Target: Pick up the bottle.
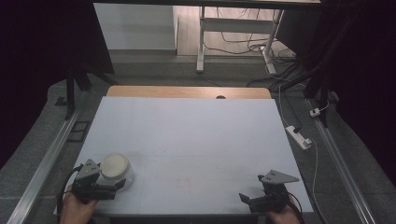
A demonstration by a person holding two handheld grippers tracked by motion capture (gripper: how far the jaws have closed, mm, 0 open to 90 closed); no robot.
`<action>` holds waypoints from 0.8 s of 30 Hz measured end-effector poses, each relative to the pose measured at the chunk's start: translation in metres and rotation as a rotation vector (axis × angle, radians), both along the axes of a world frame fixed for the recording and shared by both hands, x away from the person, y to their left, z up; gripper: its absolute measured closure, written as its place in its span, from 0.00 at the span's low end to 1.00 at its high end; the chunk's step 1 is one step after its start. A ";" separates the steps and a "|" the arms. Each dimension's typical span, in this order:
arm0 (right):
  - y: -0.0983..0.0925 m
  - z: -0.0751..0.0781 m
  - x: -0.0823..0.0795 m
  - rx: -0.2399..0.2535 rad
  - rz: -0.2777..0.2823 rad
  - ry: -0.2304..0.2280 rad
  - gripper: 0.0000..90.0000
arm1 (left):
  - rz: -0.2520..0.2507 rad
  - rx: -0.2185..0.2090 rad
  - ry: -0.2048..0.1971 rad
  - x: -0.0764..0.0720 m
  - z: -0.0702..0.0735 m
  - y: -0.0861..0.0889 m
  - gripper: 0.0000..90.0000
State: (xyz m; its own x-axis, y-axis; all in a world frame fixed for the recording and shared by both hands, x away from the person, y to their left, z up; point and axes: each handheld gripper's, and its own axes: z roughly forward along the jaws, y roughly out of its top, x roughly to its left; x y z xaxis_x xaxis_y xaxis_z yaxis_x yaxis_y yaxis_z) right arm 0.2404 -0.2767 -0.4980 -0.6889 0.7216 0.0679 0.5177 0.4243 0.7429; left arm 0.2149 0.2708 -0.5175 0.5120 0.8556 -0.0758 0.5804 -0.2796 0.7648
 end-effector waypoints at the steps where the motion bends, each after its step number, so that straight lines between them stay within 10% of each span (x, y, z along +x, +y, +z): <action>1: 0.000 0.000 0.000 0.000 0.000 0.002 0.00 | -0.004 -0.003 0.000 0.001 0.000 0.000 0.00; 24: 0.001 -0.001 0.000 -0.009 0.008 0.004 0.00 | -0.057 0.020 -0.035 0.013 0.000 -0.007 0.07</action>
State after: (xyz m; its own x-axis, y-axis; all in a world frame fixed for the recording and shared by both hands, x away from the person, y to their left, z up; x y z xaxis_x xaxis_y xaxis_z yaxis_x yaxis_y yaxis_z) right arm 0.2405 -0.2753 -0.4985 -0.6943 0.7169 0.0638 0.5171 0.4352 0.7370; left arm 0.2280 0.2633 -0.5178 0.5622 0.8260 -0.0403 0.5357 -0.3266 0.7787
